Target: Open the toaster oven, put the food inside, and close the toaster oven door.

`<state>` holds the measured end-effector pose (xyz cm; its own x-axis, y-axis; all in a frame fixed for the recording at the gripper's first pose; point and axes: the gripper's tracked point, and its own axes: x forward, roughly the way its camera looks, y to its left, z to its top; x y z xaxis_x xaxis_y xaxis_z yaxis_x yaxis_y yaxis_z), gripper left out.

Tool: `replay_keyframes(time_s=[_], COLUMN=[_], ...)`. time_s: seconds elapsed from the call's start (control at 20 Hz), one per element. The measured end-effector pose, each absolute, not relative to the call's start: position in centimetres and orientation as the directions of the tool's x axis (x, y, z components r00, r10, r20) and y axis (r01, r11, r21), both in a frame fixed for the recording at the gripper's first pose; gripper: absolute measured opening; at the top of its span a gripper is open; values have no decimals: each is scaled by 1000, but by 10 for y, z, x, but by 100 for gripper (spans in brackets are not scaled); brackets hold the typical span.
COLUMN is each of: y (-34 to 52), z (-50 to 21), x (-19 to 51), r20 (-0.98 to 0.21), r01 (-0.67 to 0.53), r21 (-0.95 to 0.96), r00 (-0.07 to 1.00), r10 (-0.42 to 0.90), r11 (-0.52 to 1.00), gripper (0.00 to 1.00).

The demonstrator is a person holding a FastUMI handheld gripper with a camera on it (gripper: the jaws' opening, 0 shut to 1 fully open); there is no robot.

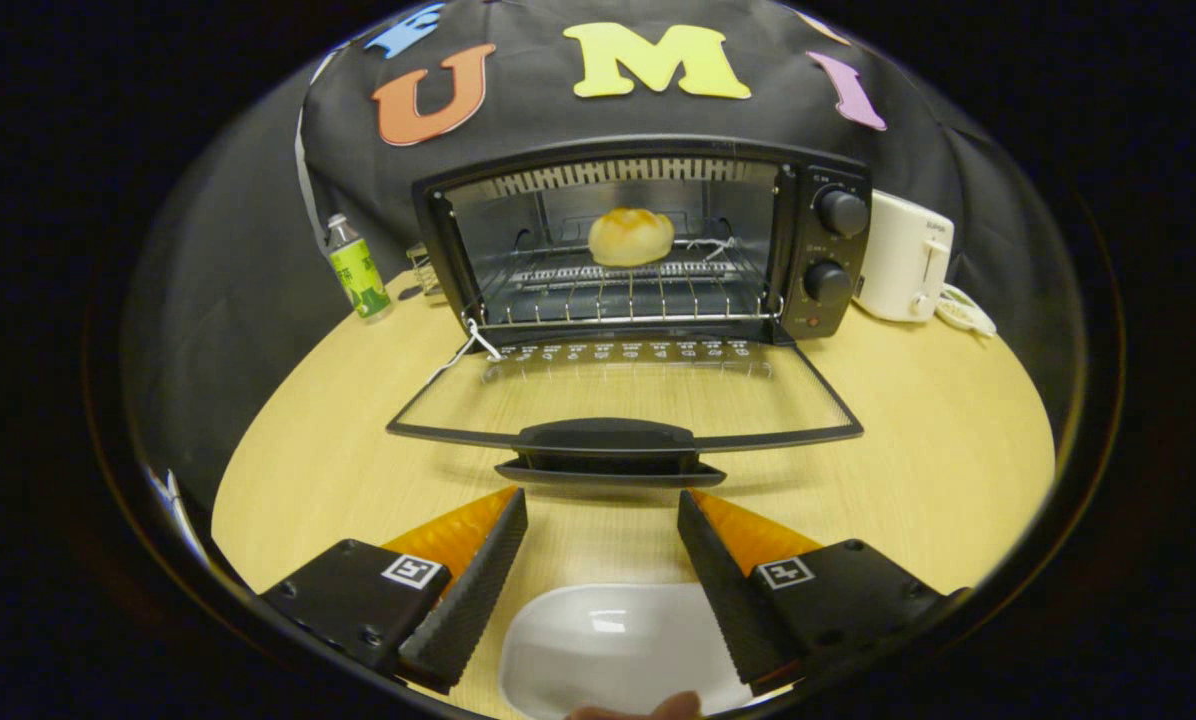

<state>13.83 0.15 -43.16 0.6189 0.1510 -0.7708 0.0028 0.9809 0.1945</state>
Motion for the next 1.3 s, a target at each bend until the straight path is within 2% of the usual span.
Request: replay_keyframes(time_s=[0.4, 0.65, 1.0, 1.3], y=[-1, -4, -10, -27], z=[-399, -365, -317, -241], x=[152, 183, 243, 232], r20=[-717, -614, -520, -371], r01=[-13, -30, -25, -11], r21=[201, 198, 182, 113], r00=[680, 775, 846, 927], r10=[157, 148, 118, 53], r11=[979, 980, 983, 993], gripper=[99, 99, 100, 100])
